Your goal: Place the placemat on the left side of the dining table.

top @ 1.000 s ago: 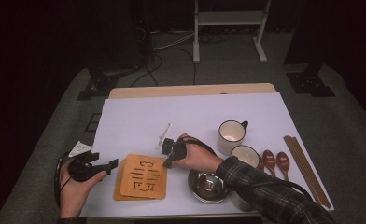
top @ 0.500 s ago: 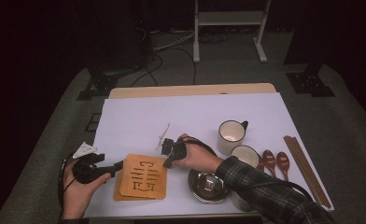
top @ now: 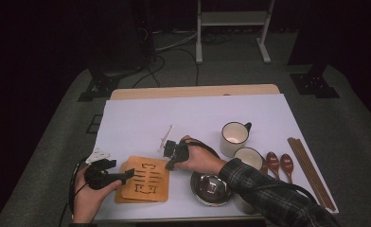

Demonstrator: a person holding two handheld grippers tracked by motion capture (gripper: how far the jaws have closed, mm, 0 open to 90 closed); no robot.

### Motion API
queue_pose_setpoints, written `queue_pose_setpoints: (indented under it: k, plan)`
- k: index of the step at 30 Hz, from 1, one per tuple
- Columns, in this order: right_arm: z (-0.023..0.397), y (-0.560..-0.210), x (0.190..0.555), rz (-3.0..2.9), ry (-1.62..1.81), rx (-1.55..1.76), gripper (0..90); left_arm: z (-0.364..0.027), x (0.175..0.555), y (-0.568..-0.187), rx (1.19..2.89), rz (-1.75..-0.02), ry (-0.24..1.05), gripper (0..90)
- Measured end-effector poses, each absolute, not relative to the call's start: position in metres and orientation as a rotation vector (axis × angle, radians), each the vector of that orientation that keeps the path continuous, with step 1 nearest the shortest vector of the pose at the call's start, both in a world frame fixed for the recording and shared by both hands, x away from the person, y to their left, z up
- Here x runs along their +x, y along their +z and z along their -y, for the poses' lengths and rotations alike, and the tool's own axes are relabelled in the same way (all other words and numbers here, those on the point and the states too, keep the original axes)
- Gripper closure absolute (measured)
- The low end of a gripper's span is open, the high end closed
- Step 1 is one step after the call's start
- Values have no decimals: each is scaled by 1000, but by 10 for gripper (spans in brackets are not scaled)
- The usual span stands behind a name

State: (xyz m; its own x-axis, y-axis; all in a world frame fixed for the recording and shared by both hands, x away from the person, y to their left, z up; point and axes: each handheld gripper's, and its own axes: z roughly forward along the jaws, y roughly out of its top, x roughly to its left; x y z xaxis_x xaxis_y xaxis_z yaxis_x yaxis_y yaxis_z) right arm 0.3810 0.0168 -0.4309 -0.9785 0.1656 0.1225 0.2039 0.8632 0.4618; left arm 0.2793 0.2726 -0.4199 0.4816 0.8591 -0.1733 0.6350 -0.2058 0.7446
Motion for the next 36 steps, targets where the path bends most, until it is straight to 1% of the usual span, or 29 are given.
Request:
queue_pose_setpoints:
  k: [15, 28, 36]
  plan:
    - [-17, -431, 381, 2958, -746, -290, 894, -251, 285, -433, 2000, -1209, 296, 114]
    - [-17, -431, 381, 2959, -746, -284, 894, -242, 289, -439, 2032, -1188, 240, 108]
    - [-17, -431, 381, 2961, -747, -279, 894, -237, 290, -442, 2049, -1180, 226, 112]
